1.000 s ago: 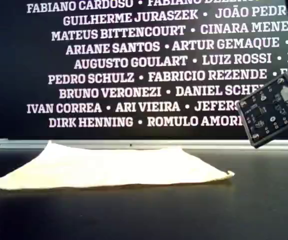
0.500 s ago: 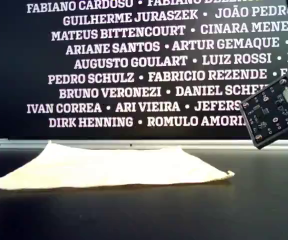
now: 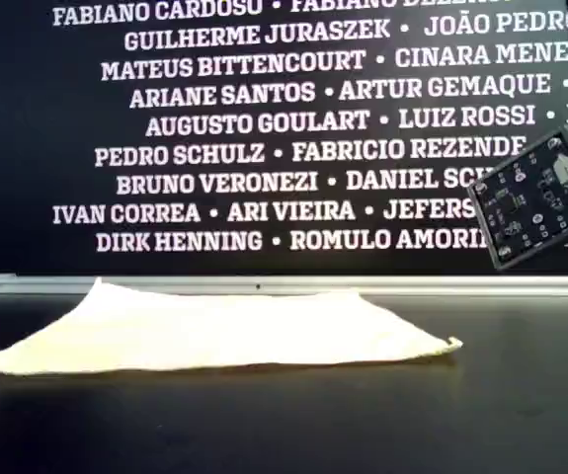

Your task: Fold a cloth

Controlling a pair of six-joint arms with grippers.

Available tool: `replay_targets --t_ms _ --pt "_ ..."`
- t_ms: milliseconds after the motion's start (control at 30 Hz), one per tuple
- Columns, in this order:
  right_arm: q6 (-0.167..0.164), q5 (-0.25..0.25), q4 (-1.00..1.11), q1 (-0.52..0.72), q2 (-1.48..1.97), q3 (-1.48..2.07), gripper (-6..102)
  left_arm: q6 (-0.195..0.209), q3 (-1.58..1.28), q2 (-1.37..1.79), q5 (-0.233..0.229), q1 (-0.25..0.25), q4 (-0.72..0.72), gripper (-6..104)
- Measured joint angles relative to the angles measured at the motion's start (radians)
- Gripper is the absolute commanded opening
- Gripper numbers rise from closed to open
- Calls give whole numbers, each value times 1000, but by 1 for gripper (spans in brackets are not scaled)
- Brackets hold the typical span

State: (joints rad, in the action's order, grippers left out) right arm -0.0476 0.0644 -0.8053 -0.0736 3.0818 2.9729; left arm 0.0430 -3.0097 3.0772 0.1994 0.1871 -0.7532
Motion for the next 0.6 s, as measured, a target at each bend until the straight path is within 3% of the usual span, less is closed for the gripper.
replay_targets --t_ms 67,200,300,500,600 --pt "-2 0 0 0 0 0 44 0 28 0 5 14 0 44" --pt "-35 -9 0 -2 0 -25 45 0 54 0 8 18 6 61" --pt "-58 -44 0 -2 0 -23 47 0 54 0 8 18 41 71" --pt "-74 -179 21 0 -64 -23 51 0 57 -71 8 18 123 72" --pt "-100 -209 98 -2 -170 -23 53 0 98 -221 8 18 127 72"
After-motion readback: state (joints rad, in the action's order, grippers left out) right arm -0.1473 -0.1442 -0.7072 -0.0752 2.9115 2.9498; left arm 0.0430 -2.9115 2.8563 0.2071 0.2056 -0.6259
